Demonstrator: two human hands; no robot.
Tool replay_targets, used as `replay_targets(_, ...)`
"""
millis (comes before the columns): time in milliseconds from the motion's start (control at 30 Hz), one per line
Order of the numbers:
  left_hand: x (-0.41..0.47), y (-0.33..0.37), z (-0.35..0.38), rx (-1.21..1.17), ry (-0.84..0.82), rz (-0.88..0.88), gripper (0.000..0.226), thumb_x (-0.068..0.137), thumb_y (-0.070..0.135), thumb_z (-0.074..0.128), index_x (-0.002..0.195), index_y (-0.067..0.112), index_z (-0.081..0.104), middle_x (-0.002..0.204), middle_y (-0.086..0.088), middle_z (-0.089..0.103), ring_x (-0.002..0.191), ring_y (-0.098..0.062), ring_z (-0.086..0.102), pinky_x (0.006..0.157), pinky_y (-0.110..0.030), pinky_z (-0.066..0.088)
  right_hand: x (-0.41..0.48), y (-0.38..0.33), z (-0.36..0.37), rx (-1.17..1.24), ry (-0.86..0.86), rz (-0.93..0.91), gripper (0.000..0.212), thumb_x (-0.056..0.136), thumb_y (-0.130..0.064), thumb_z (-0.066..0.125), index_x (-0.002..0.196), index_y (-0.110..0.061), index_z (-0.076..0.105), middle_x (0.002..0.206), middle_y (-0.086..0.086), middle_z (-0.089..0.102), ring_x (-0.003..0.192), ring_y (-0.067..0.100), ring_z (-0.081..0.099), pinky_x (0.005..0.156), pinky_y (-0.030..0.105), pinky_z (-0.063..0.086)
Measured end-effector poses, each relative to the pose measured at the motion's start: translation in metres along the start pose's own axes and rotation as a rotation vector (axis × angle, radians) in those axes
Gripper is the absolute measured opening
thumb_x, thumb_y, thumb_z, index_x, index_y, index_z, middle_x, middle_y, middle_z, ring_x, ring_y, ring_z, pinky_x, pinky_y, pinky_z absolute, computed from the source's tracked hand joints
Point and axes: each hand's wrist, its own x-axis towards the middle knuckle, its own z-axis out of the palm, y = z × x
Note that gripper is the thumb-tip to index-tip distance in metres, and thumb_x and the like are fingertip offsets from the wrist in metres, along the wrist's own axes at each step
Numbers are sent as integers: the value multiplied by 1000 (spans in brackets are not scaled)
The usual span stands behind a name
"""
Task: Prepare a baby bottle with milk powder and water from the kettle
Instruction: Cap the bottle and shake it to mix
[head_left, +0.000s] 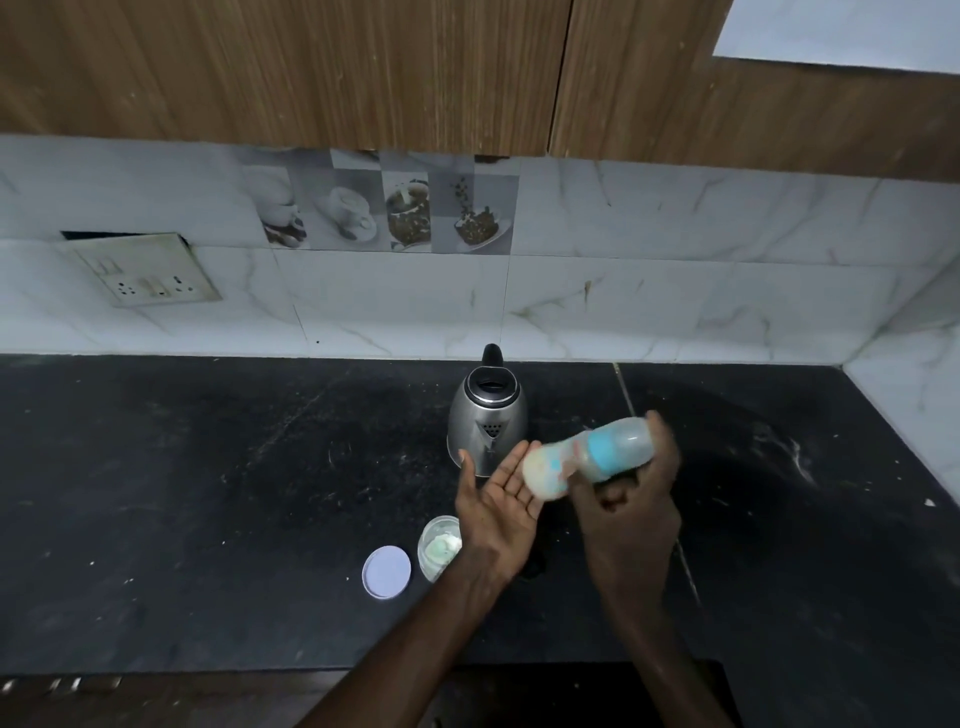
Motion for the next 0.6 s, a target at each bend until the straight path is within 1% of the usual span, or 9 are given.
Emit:
replay_targets(67,-2,-1,0,-6,4,5,93,86,73,59,141,-2,60,143,-20,65,136,-33,60,120,-47,42,1,0,2,7,-8,-18,100,78,-43,85,158,-53,25,120,-23,66,84,8,74,74,39,66)
replay_targets(167,-3,-3,1,-30,-19,-22,92,86,71,60,141,-3,58,145,-20,63,139,-38,57,119,-53,41,-5,0,1,-113,-254,-55,101,73,-40,85,156,-52,28,140,-15,63,109,15,71,90,41,62)
replay_targets(200,-2,-3,-1,-22,-17,-18,93,87,72,59,142,-3,57,146,-19,62,139,-37,57,121,-52,39,-1,2,0,-115,-216,-54,99,73,-44,84,155,-53,29,140,-15,62,111,11,70,91,36,62)
replay_targets(267,1,-3,-3,8,2,-1,92,89,73,55,142,-2,58,146,-18,63,137,-32,60,123,-46,37,6,0,-4,36,-4,27,95,74,-54,80,154,-57,28,130,-21,63,102,-1,71,81,21,63)
replay_targets(333,1,-3,-4,3,8,1,91,89,74,53,142,-1,59,145,-17,64,137,-29,60,125,-44,36,7,2,-4,81,60,44,94,77,-52,82,153,-58,27,124,-27,62,96,-6,70,77,21,64)
replay_targets(400,0,-4,-4,-18,-1,-21,92,87,72,57,142,-2,58,144,-18,64,139,-33,58,125,-49,35,0,1,0,-11,-133,47,97,76,-41,86,153,-55,29,132,-20,63,102,3,71,87,36,64)
replay_targets(467,0,-6,-3,-14,-8,-32,92,86,72,59,141,-2,58,145,-18,63,140,-34,57,126,-51,34,-3,6,-1,-107,-234,2,98,73,-41,86,154,-52,31,137,-13,64,109,11,70,91,37,62)
replay_targets(533,2,-5,-3,5,2,-19,92,87,73,57,141,-1,59,145,-17,64,139,-32,58,126,-48,33,5,7,-3,-4,-57,59,96,73,-51,81,154,-54,30,129,-14,67,102,8,72,82,24,63)
replay_targets(600,1,-5,-3,-1,14,-12,91,89,74,54,142,0,59,144,-16,65,136,-29,61,124,-45,37,8,6,-4,74,56,98,95,75,-51,80,154,-57,27,126,-21,66,99,5,73,80,22,64)
